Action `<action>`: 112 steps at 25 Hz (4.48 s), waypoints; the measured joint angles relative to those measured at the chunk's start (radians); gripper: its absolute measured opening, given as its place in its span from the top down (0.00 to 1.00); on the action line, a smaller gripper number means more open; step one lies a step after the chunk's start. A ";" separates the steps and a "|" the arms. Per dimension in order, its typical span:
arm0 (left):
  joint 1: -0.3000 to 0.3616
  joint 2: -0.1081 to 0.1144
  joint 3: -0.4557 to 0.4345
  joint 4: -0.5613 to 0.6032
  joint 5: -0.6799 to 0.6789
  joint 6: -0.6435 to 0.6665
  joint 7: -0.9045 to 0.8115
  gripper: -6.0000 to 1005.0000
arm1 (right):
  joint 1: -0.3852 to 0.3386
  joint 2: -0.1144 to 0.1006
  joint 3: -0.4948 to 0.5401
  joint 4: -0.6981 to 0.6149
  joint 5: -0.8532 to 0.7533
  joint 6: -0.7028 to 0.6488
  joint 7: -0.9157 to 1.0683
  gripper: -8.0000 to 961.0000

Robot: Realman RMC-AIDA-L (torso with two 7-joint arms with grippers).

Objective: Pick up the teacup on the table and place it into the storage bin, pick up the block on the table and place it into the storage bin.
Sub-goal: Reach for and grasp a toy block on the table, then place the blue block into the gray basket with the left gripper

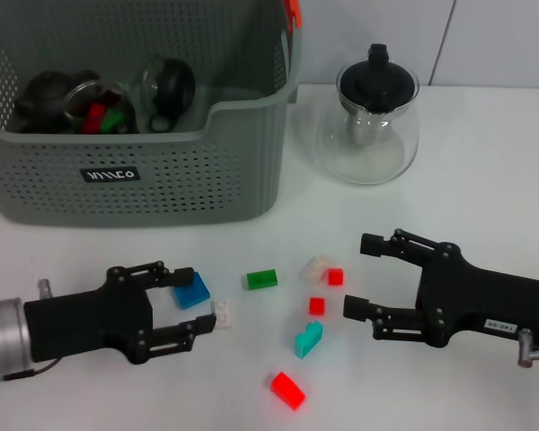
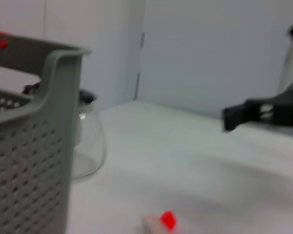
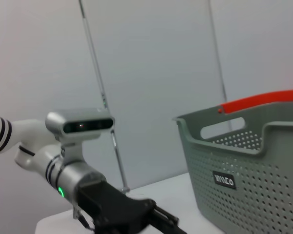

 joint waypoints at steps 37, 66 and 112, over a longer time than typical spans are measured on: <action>-0.030 -0.017 -0.002 -0.166 -0.041 -0.379 0.225 0.39 | 0.003 -0.002 0.030 0.004 0.005 0.005 0.004 0.02; -0.036 0.085 -0.180 0.007 -0.067 0.183 -0.073 0.57 | 0.003 -0.003 0.042 0.003 0.005 -0.002 0.008 0.02; -0.243 0.160 0.006 0.352 -0.057 -0.434 -1.007 0.46 | 0.026 0.008 0.054 -0.001 0.004 -0.002 0.000 0.02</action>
